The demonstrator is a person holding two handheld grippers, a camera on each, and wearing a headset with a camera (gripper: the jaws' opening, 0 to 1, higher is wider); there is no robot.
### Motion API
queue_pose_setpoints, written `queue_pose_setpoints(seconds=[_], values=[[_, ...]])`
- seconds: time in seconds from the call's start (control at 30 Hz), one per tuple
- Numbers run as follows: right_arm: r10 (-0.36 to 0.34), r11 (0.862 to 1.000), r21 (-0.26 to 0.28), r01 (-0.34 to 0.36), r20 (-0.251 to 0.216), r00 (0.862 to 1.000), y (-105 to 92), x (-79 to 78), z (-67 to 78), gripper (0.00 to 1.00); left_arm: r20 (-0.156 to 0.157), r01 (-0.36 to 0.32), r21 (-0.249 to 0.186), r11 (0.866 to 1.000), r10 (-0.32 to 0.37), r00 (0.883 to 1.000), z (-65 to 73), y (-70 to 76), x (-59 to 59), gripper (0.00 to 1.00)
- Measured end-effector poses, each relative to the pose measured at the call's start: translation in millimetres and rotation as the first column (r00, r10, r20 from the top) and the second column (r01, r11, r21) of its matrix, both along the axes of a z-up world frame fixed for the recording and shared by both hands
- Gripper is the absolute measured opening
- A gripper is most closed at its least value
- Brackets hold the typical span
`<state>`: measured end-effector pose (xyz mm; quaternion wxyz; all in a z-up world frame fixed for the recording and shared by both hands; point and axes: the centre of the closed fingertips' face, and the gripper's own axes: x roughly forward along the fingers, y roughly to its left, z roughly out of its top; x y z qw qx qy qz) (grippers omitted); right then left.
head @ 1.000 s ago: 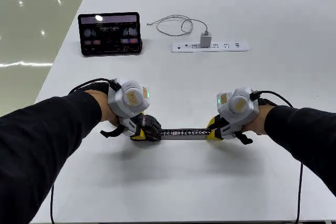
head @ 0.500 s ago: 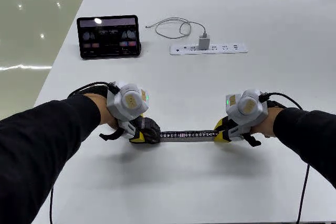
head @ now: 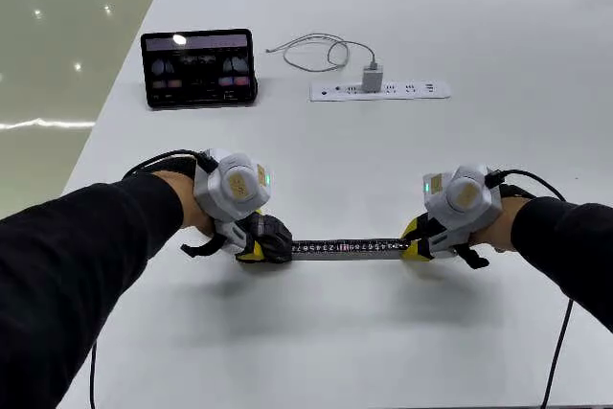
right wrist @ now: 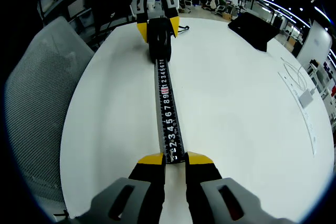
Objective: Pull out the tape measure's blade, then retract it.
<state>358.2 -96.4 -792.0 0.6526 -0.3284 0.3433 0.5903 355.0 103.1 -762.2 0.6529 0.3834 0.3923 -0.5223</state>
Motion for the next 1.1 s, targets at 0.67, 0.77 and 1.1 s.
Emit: queue_pose_setpoints(seconds=[0.67,0.77,1.1], values=[[-0.018,1.000,-0.014,0.018,-0.002,1.000,-22.9,-1.4,2.3,0.09,0.002,-0.002,0.000,1.000,0.002,1.000,1.0,-1.7,-1.4,0.31],[-0.022,1.000,-0.017,0.022,-0.001,1.000,-27.8,-0.6,2.5,0.09,0.002,-0.003,-0.002,1.000,0.003,1.000,0.9,-1.6,-1.1,0.31],[-0.035,0.999,-0.022,0.035,-0.001,0.999,-35.9,-2.8,5.3,0.09,-0.001,-0.009,-0.008,1.000,0.009,1.000,2.0,-2.4,-2.2,0.31]])
